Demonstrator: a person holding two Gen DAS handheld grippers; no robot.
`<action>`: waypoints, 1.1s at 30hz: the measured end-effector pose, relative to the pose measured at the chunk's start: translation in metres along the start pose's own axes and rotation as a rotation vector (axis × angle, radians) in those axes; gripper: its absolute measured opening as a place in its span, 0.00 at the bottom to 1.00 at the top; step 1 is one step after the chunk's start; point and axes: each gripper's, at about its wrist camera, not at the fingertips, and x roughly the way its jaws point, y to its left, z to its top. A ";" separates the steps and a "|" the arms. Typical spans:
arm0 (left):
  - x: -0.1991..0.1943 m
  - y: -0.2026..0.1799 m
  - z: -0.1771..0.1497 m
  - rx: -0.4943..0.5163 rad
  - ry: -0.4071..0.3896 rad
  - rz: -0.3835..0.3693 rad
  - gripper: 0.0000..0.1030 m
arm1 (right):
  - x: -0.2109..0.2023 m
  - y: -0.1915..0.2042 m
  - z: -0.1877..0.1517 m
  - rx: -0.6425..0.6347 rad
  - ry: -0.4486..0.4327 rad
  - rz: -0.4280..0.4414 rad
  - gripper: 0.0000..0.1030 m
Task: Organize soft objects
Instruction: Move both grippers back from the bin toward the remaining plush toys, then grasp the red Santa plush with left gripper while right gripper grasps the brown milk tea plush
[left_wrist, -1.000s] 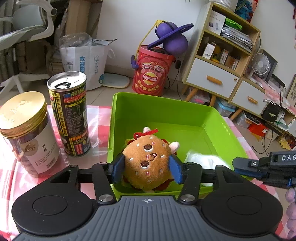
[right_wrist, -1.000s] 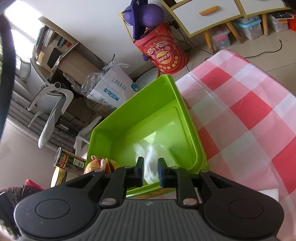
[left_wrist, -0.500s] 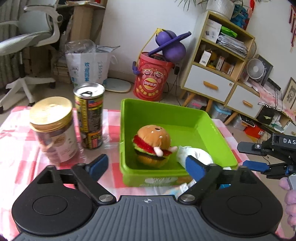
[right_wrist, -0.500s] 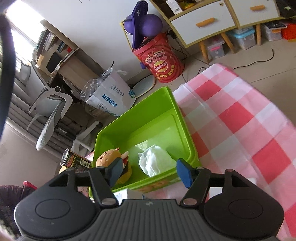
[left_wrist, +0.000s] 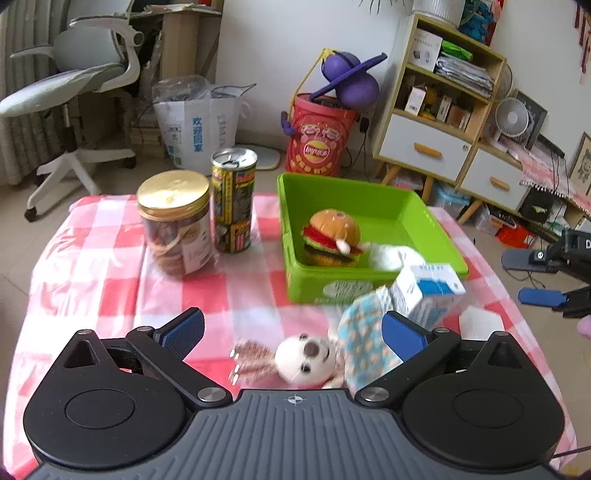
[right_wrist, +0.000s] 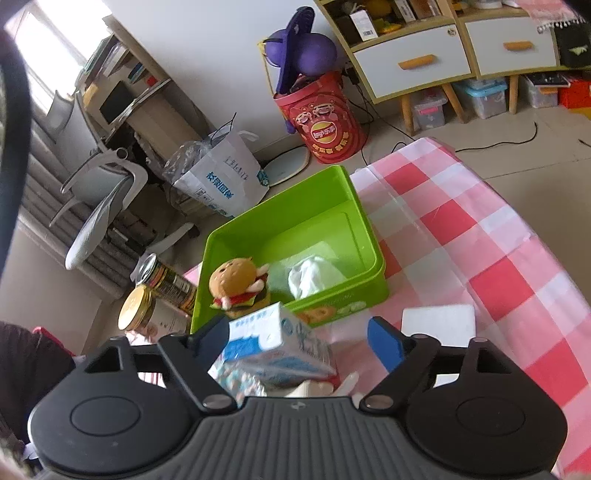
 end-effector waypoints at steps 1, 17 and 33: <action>-0.004 0.001 -0.003 0.001 0.005 0.000 0.95 | -0.002 0.002 -0.002 -0.011 0.001 -0.002 0.58; -0.039 0.029 -0.047 0.023 0.037 -0.004 0.95 | -0.023 0.039 -0.057 -0.183 0.025 -0.011 0.62; -0.045 0.081 -0.092 0.007 0.111 -0.072 0.93 | 0.005 0.059 -0.116 -0.266 0.254 -0.039 0.62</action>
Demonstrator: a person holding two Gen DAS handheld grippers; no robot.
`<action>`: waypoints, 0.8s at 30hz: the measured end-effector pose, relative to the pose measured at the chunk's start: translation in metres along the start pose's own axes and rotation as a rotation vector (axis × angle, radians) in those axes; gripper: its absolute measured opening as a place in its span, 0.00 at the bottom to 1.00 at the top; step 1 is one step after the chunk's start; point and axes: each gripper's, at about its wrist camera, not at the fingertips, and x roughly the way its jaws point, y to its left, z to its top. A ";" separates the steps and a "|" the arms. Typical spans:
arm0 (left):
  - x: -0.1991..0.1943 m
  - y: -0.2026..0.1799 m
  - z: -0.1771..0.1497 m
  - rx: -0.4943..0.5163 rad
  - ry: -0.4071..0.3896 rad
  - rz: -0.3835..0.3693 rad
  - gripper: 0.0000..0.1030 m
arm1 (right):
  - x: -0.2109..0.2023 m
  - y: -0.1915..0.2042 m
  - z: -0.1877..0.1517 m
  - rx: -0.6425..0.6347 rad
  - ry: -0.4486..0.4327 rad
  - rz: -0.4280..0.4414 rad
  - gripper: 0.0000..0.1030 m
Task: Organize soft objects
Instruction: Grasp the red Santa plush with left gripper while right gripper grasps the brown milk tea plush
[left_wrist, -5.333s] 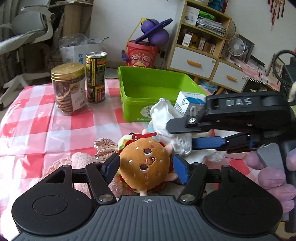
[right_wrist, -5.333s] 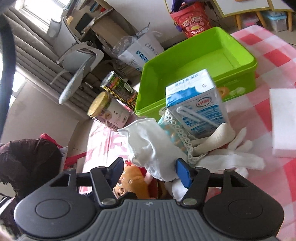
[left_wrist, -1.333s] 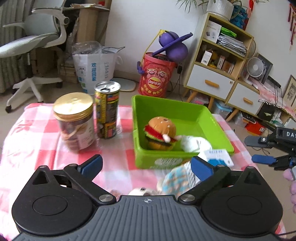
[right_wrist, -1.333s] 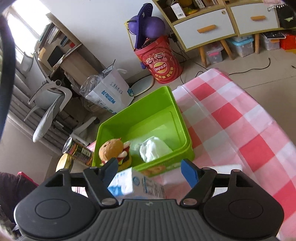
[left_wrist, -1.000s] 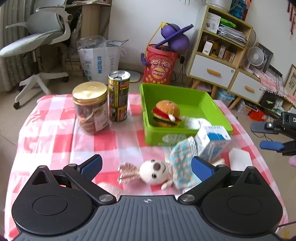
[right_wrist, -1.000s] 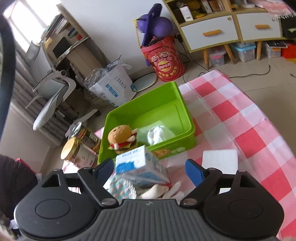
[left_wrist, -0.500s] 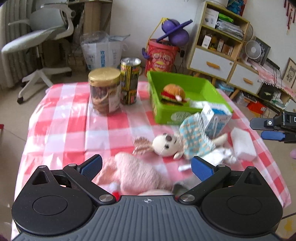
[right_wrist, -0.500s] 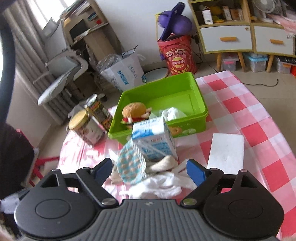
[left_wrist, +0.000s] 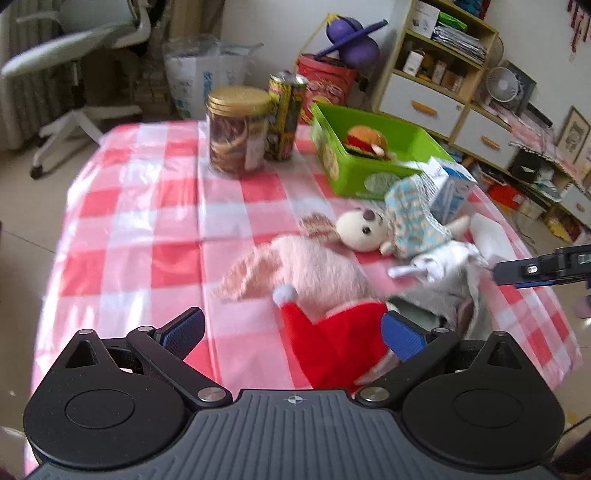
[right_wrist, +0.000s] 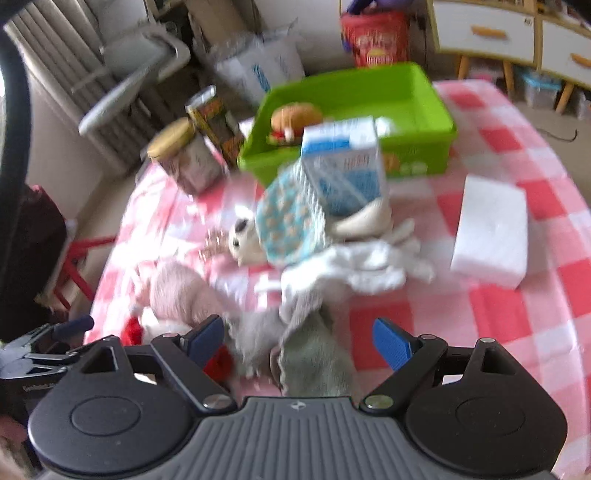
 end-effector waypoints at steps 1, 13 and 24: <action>0.001 0.000 -0.001 -0.006 0.005 -0.016 0.92 | 0.004 0.001 -0.001 -0.002 0.005 -0.006 0.62; 0.027 -0.020 -0.007 -0.040 0.100 -0.110 0.63 | 0.034 -0.005 -0.005 0.103 0.099 -0.002 0.38; 0.027 -0.021 -0.003 -0.062 0.106 -0.106 0.56 | -0.008 0.001 0.004 0.060 -0.027 0.179 0.28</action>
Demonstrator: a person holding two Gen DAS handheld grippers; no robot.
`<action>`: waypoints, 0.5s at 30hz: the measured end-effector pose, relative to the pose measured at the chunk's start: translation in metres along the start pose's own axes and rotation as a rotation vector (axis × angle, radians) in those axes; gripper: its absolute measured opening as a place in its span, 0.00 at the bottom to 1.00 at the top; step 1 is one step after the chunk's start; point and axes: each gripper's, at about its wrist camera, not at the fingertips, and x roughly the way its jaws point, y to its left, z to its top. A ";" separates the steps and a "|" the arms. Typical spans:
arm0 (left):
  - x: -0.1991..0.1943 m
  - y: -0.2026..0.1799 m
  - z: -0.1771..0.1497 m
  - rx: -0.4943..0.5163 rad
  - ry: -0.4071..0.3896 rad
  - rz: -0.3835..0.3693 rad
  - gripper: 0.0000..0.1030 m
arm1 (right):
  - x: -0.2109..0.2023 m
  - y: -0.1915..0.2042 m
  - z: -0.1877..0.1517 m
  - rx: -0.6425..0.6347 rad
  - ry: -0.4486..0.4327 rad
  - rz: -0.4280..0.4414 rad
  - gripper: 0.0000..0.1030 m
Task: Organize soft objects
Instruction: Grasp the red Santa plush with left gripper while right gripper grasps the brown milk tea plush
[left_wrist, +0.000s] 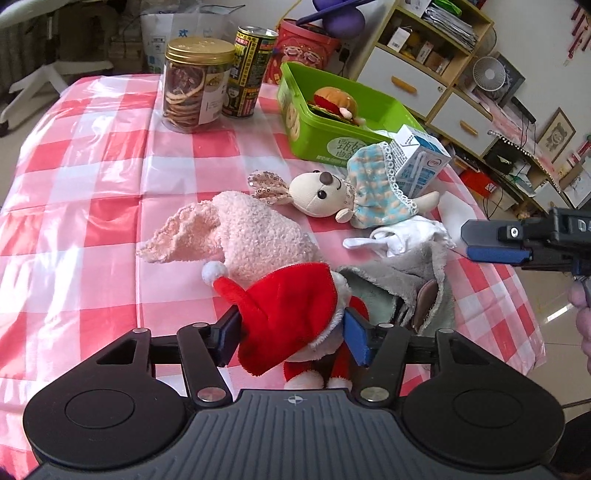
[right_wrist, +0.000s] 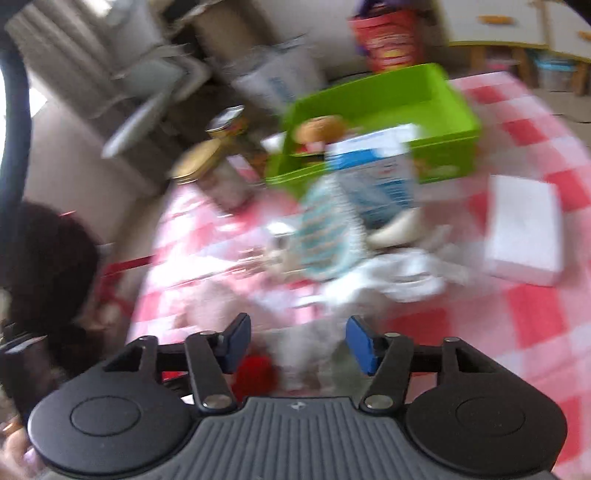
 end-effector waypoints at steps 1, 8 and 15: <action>0.000 -0.001 0.000 -0.004 0.001 0.000 0.55 | 0.005 0.003 -0.001 -0.005 0.017 0.018 0.27; 0.002 -0.004 0.001 -0.005 0.004 0.014 0.55 | 0.034 0.014 -0.007 -0.069 0.094 -0.026 0.26; 0.001 -0.005 0.002 -0.017 0.009 0.023 0.54 | 0.029 0.006 -0.007 -0.099 0.112 -0.077 0.26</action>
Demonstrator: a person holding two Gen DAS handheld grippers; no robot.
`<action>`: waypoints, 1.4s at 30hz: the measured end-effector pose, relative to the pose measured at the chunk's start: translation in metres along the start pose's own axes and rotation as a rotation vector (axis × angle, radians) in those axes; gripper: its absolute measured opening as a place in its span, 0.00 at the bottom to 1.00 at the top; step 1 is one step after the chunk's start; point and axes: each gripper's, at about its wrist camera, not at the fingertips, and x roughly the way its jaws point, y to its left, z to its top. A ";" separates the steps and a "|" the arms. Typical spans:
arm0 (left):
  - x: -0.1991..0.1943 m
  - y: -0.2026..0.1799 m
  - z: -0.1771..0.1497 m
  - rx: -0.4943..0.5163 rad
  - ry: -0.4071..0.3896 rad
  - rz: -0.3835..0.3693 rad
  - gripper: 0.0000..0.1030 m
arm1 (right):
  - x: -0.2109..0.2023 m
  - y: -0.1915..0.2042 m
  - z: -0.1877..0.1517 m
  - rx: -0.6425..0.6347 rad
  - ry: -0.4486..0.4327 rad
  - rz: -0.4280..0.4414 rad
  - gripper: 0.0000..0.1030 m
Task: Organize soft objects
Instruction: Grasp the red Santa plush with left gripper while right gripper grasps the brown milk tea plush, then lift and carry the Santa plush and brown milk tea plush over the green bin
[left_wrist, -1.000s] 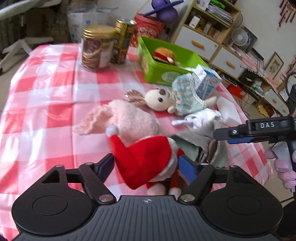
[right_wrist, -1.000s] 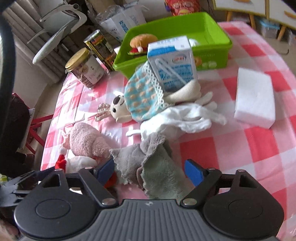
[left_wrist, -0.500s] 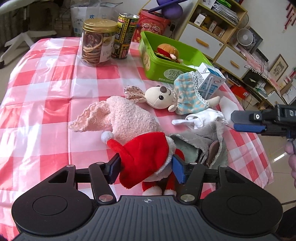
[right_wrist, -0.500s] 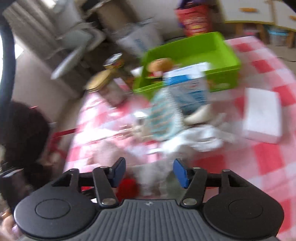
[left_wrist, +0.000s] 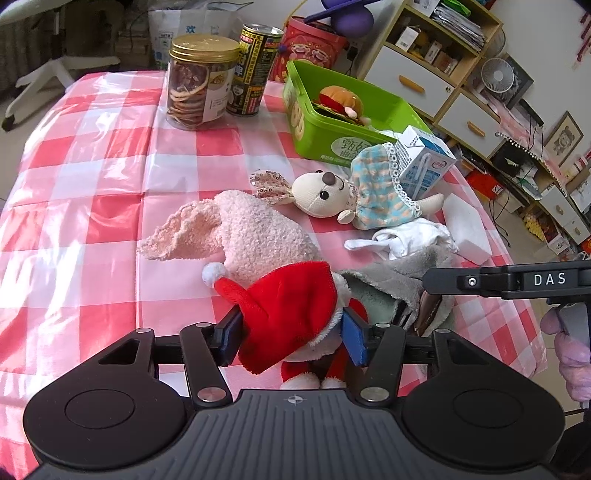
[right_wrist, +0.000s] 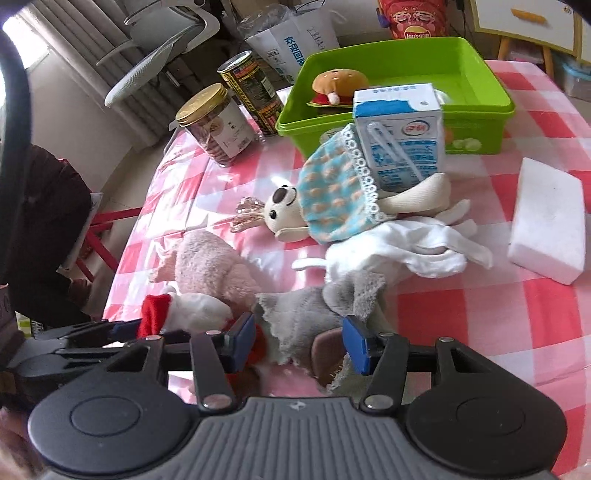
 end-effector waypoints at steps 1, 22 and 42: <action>0.000 0.000 0.000 0.001 0.000 0.001 0.54 | -0.002 -0.002 -0.001 -0.005 0.000 0.000 0.26; -0.012 0.004 0.003 -0.049 -0.021 -0.002 0.46 | -0.034 -0.046 -0.014 -0.079 -0.036 -0.030 0.26; -0.014 -0.006 0.003 -0.020 -0.027 -0.012 0.45 | 0.015 -0.003 -0.028 -0.301 0.033 -0.132 0.22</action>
